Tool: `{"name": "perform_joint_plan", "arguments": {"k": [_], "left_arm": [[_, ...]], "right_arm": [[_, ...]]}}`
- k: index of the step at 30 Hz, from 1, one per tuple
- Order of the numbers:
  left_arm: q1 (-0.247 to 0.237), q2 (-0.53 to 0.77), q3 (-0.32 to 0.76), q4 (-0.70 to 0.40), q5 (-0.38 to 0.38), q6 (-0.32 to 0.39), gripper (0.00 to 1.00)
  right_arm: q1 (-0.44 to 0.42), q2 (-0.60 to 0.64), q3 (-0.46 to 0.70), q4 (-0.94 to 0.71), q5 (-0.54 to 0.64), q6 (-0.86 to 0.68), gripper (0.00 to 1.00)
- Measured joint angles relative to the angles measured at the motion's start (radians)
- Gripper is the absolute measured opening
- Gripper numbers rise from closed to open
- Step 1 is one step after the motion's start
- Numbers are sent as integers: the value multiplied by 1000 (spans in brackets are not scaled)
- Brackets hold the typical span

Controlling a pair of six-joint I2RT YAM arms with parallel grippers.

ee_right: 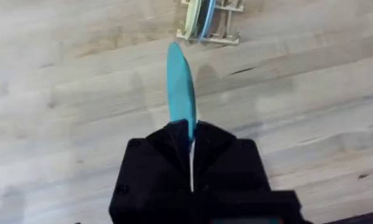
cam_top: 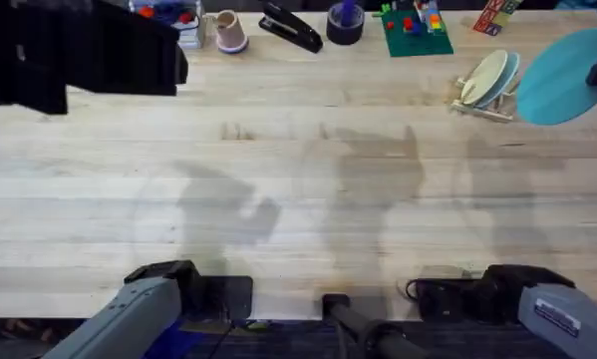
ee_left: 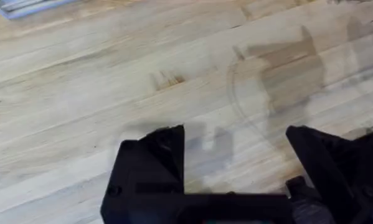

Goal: Pick up the plates from the table one by one and place each into a slot on the dish rack.

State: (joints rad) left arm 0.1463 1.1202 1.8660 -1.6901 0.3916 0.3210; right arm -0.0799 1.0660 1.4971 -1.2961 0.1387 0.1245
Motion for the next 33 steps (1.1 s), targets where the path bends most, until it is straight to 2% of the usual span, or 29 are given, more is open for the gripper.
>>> {"name": "perform_joint_plan", "arguments": {"k": [6, 17, 25, 33], "left_arm": [[0, 0, 0, 0, 0, 0, 995], [0, 0, 0, 0, 0, 0, 995], [0, 0, 0, 0, 0, 0, 994], [0, 0, 0, 0, 0, 0, 994]], "right_arm": [[-3, 1, 0, -2, 0, 105, 29], [-4, 55, 0, 17, 32, 152, 29], [-5, 119, 0, 61, 136, 256, 29], [-63, 158, 0, 93, 172, 272, 29]]}}
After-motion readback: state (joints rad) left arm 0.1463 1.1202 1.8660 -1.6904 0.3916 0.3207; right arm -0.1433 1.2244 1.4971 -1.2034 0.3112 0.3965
